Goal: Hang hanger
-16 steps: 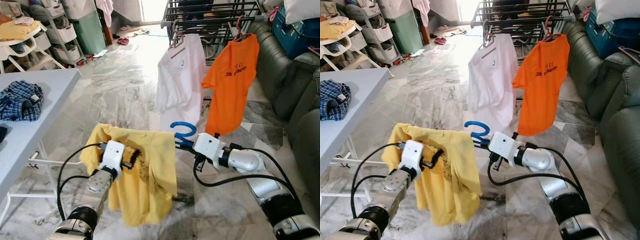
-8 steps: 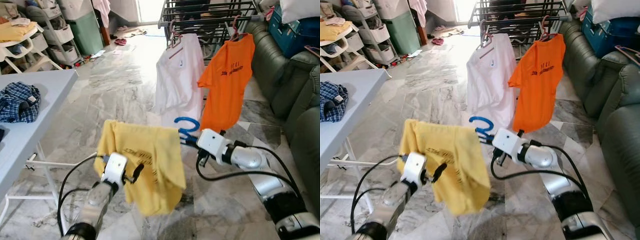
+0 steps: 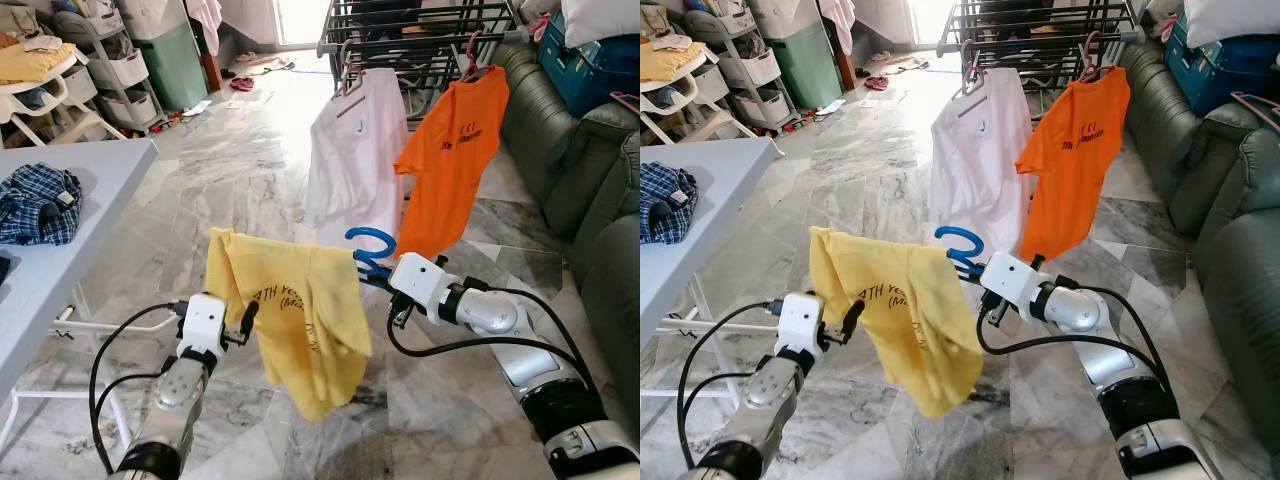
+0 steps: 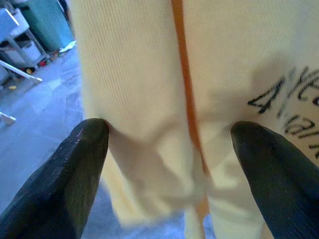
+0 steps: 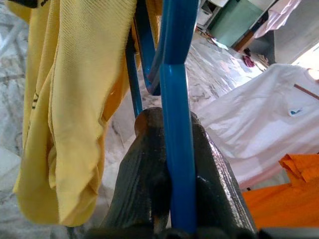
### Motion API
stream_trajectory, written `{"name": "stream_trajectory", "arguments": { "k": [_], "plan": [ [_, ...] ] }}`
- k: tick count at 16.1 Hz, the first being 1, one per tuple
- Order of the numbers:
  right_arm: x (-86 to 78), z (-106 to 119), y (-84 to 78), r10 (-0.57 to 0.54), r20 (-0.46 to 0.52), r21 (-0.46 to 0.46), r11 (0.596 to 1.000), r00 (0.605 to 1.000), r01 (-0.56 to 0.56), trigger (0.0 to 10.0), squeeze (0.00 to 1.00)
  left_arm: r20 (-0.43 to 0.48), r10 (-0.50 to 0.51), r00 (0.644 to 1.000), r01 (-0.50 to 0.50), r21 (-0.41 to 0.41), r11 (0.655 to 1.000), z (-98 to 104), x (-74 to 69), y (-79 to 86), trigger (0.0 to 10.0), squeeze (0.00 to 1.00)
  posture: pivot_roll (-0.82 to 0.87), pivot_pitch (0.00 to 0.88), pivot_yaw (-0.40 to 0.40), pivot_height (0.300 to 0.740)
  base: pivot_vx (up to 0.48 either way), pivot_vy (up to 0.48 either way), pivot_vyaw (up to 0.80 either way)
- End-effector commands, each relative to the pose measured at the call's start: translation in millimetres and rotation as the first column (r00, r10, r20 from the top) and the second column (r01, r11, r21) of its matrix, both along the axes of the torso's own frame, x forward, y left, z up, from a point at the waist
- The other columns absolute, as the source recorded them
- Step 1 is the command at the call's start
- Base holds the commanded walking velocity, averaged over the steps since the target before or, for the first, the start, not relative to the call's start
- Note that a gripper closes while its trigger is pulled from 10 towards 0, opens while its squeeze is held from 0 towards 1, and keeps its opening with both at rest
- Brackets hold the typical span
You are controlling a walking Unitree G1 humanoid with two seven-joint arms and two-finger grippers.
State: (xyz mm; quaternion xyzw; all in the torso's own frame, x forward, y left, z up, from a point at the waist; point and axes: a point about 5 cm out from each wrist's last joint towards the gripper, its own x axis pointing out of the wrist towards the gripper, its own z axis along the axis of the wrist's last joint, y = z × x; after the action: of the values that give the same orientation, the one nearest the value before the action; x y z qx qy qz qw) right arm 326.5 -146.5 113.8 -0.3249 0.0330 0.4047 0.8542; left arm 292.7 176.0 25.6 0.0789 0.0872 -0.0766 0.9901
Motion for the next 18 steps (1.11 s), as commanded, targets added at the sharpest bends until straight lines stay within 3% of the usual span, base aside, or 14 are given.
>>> {"name": "stream_trajectory", "arguments": {
  "k": [1, 2, 6, 7, 9, 13, 18],
  "plan": [
    [0.4, 15.7, 11.8, 0.054, 0.041, 0.045, 0.997, 0.998, -0.056, 0.0, 0.0, -0.046, -0.004, 0.999, 0.001, -0.059, 0.998, -2.7, 3.7, -5.1, 10.0, 0.0, -0.22, 0.01, 0.133, 0.74, 0.0, 0.0, 0.0],
    [-2.5, 16.1, 13.6, 0.073, 0.035, 0.044, 0.996, 0.997, -0.074, 0.0, 0.0, -0.074, -0.037, 0.997, 0.028, -0.122, 0.992, -3.8, 6.7, -17.0, 10.0, 0.0, -0.22, 0.008, 0.133, 0.74, 0.0, 0.0, 0.0],
    [-6.8, 19.8, 16.8, 0.106, 0.02, 0.065, 0.992, 0.994, -0.107, 0.0, 0.0, -0.102, -0.097, 0.99, 0.082, -0.142, 0.986, -4.2, 11.1, -36.6, 10.0, 0.0, -0.24, 0.005, 0.137, 0.74, 0.0, 0.0, 0.0],
    [-7.5, 20.5, 15.6, 0.108, 0.019, 0.064, 0.992, 0.994, -0.109, 0.0, 0.0, -0.107, -0.105, 0.989, 0.088, -0.154, 0.984, -4.0, 12.3, -39.9, 0.6, 0.0, -0.24, 0.006, 0.14, 0.74, 0.0, 0.0, 0.0],
    [-8.9, 21.5, 12.8, 0.104, 0.009, 0.063, 0.993, 0.995, -0.104, 0.0, 0.0, -0.116, -0.095, 0.989, 0.073, -0.179, 0.981, -3.1, 15.0, -37.6, 0.0, 0.0, -0.25, 0.002, 0.143, 0.74, 0.0, 0.0, 0.0],
    [-9.5, 22.5, 16.0, 0.1, 0.012, 0.076, 0.992, 0.995, -0.101, 0.0, 0.0, -0.147, 0.075, 0.986, -0.103, -0.191, 0.976, -2.4, 19.1, -9.5, 0.0, 0.0, -0.24, 0.0, 0.146, 0.74, 0.0, 0.0, 0.0],
    [-8.7, 23.4, 21.9, 0.108, 0.013, 0.089, 0.99, 0.994, -0.108, 0.0, 0.0, -0.158, 0.132, 0.979, -0.162, -0.192, 0.968, -1.2, 20.5, 3.3, 0.0, 0.0, -0.22, 0.0, 0.146, 0.74, 0.0, 0.0, 0.0]
  ]
}}
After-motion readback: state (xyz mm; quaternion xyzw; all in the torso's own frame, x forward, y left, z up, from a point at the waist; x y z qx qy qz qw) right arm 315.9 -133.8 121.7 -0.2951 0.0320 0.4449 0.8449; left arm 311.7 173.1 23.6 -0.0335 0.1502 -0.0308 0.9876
